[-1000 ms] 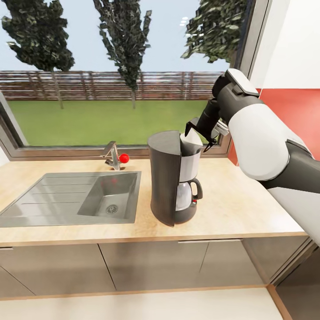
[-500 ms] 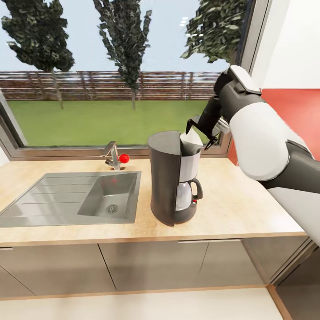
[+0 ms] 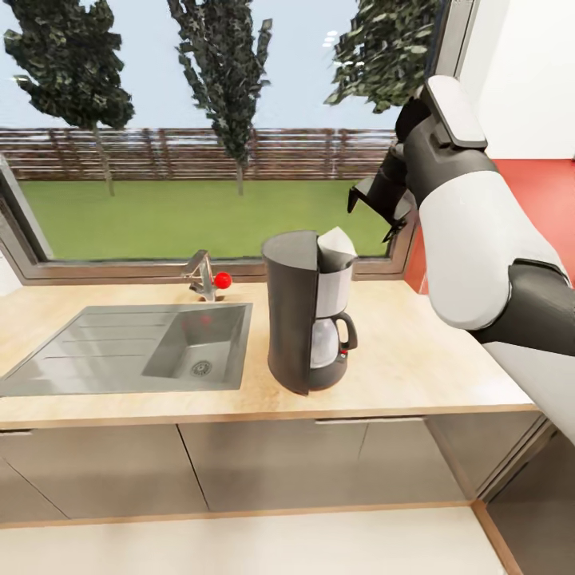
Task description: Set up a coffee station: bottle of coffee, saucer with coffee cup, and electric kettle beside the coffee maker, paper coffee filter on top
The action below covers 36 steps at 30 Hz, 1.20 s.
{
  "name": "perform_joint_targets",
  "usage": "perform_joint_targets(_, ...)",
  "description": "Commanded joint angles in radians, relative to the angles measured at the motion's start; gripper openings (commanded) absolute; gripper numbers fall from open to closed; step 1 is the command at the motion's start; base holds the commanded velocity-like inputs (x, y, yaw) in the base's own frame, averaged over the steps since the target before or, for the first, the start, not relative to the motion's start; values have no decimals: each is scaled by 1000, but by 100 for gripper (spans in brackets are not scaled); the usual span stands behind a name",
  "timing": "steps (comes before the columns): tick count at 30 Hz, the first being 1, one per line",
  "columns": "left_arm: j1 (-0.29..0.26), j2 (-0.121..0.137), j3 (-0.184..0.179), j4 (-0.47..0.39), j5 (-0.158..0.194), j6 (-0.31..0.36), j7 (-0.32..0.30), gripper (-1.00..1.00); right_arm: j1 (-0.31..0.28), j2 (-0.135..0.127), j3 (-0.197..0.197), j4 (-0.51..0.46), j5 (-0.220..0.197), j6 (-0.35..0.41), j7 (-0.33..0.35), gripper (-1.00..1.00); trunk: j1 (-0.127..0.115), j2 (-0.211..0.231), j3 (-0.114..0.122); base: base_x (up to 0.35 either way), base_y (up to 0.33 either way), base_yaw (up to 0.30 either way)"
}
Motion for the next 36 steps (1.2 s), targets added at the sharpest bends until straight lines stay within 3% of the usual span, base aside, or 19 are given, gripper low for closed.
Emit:
perform_joint_targets(1,0,0,1,0,9,-4,-1,100,-1,1,-4,-1,-4,11,-7,100,0,-1,-1,-310,-89,0)
perform_joint_targets(24,0,0,2,0,11,-3,0,100,2,1,-1,10,-3,10,-7,100,0,-1,-1,-332,-39,0)
perform_joint_targets(32,0,1,5,0,11,-3,0,100,113,1,1,5,-1,12,-7,100,0,-1,-1,-231,-160,0)
perform_joint_targets(34,0,2,6,0,10,-3,0,100,180,1,4,5,-1,14,-7,100,0,-1,-1,-43,-33,0)
perform_joint_targets(36,0,2,6,0,10,-3,0,100,229,1,35,5,0,15,-7,100,0,-1,-1,-11,-8,0)
